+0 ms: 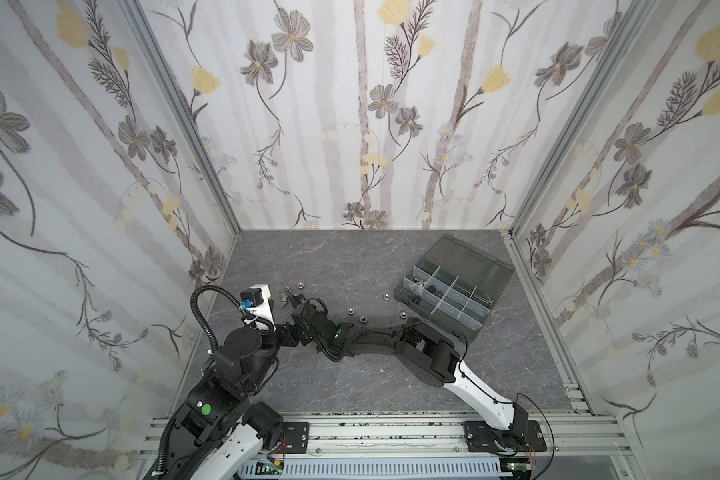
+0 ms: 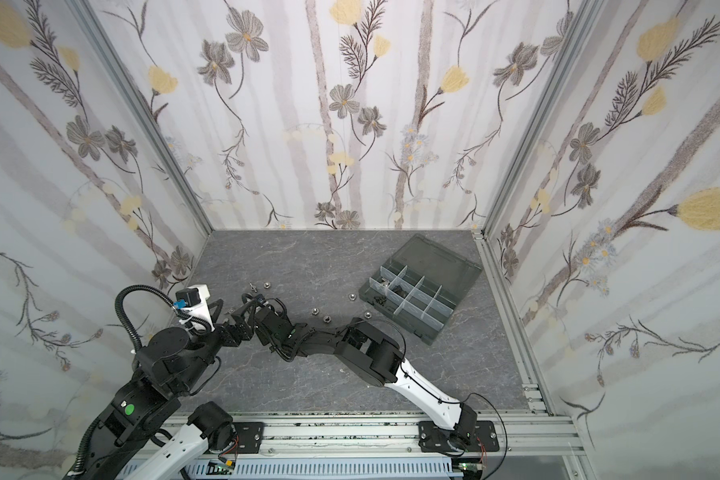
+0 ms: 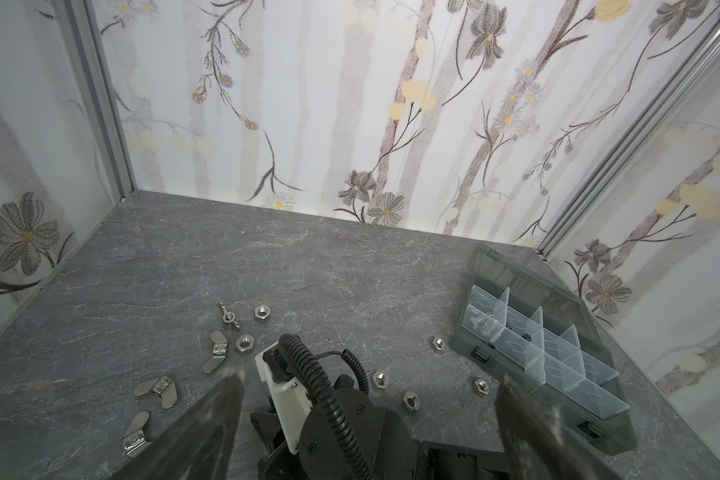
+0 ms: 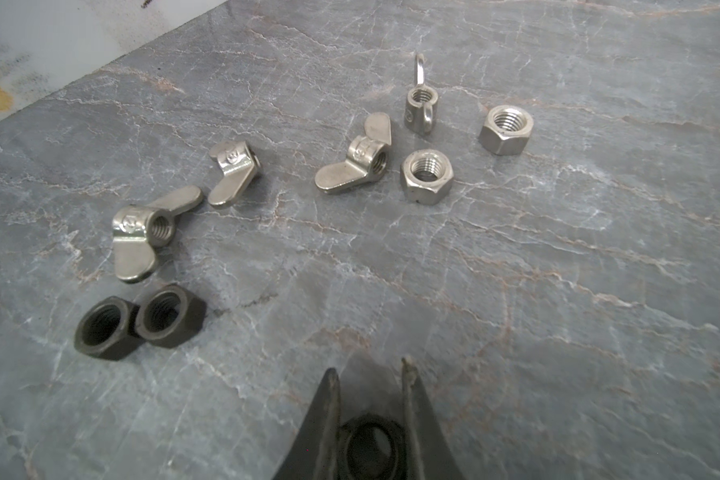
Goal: Sort the screws and nuts into containers
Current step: 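Lower the right gripper onto a black hex nut and close it, then carry the black hex nut with the right gripper over the organizer compartment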
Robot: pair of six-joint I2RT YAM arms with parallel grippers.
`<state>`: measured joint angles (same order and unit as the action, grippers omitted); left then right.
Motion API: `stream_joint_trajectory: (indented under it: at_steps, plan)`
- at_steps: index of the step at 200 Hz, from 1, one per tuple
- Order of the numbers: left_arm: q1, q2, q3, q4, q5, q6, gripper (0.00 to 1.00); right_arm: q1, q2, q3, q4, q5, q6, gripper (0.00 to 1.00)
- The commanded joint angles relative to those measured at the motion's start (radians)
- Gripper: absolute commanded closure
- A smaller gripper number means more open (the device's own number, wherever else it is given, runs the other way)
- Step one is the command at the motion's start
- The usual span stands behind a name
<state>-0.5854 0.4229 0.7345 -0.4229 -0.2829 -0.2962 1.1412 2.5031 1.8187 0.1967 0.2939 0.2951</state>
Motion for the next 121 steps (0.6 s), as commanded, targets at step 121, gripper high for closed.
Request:
stream_joint_trajectory:
  at_steps: [121]
  plan:
    - [-0.001,0.112,0.007,0.044,0.107,-0.084,0.05,-0.111,-0.421,-0.467,0.142,-0.027,0.073,0.98]
